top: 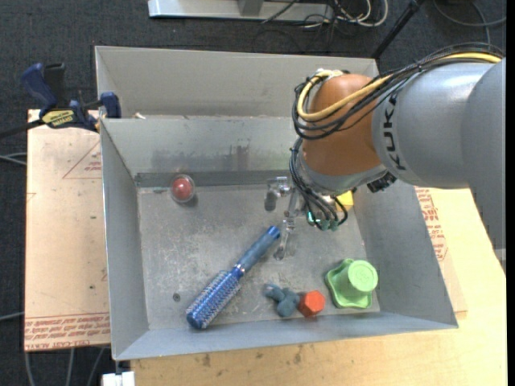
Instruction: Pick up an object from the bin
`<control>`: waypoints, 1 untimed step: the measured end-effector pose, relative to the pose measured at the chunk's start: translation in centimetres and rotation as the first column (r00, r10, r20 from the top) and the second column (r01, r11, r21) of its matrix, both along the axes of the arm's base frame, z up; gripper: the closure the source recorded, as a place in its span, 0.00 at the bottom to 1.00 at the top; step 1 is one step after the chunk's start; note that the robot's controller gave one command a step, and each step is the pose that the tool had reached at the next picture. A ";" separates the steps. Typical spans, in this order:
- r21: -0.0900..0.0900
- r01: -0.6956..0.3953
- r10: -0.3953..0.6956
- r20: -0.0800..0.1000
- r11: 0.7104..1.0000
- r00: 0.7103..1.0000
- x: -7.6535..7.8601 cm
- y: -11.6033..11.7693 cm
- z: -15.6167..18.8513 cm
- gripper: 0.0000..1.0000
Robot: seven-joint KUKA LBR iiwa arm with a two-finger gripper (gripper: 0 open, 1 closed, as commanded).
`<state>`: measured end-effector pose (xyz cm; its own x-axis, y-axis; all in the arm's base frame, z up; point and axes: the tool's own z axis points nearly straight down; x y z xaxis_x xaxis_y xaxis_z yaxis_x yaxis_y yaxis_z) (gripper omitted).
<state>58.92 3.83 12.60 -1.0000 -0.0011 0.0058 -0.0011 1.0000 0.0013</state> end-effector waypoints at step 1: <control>0.000 -0.141 0.141 0.003 0.990 0.990 -2.0 0.7 -5.8 0.00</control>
Offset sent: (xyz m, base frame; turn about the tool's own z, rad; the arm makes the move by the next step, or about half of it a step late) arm -0.0190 0.0059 -0.0560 -0.1424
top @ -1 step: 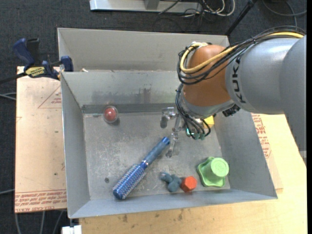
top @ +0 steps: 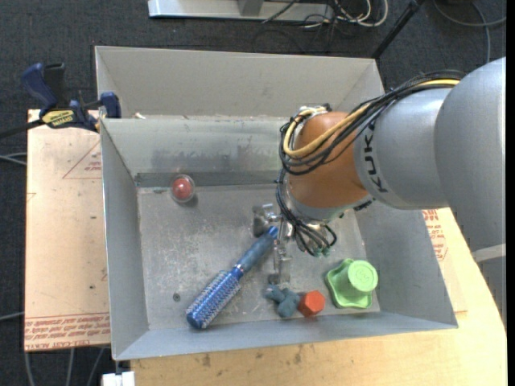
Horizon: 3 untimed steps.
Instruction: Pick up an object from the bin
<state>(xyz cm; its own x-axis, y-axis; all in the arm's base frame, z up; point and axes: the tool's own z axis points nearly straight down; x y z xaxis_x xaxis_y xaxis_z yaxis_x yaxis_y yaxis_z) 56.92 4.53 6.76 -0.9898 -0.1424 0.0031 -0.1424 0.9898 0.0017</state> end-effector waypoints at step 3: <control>-0.001 0.152 -0.152 -0.001 0.988 0.988 0.7 -1.0 9.7 1.00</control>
Offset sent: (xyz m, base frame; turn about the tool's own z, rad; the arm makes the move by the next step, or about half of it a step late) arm 0.0000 0.0000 0.0000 0.0000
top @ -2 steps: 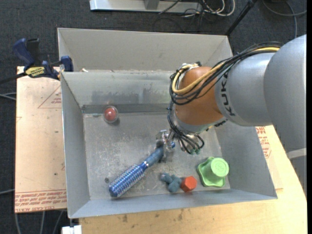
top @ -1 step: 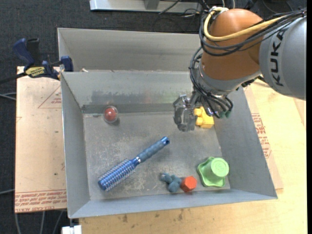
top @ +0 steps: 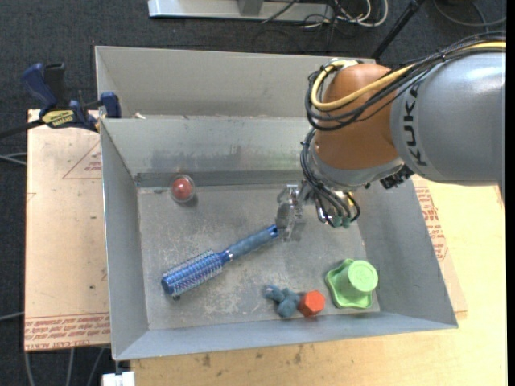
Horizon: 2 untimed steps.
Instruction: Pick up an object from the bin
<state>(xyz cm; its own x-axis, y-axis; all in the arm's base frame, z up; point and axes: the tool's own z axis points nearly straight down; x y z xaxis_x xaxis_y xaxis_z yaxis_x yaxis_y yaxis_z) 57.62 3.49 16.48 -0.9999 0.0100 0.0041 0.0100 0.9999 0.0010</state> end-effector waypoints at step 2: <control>-0.001 -0.342 0.342 0.009 0.940 0.940 6.7 -1.4 0.9 0.00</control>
Offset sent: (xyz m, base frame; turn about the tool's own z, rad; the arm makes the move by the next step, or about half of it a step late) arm 0.0658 -0.0149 0.0085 -0.3523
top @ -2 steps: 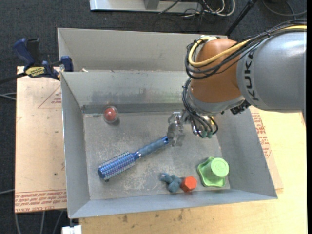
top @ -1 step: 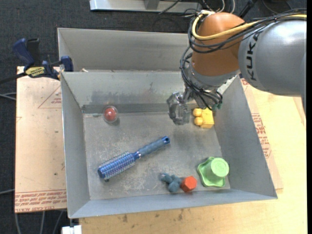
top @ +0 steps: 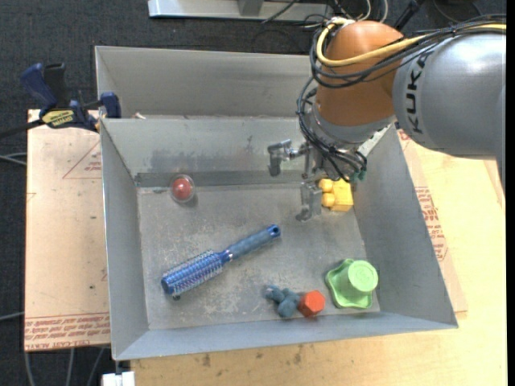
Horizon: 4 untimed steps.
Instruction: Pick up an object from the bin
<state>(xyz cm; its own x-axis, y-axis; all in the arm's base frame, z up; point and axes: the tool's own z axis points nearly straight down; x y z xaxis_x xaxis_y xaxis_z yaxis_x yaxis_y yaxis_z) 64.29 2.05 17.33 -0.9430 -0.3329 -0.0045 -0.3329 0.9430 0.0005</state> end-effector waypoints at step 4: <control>-0.001 -0.400 0.400 -0.002 0.917 0.917 -5.5 2.9 -10.3 0.00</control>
Offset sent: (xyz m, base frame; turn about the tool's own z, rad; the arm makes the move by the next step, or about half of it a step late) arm 0.0000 0.0000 0.0000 0.0000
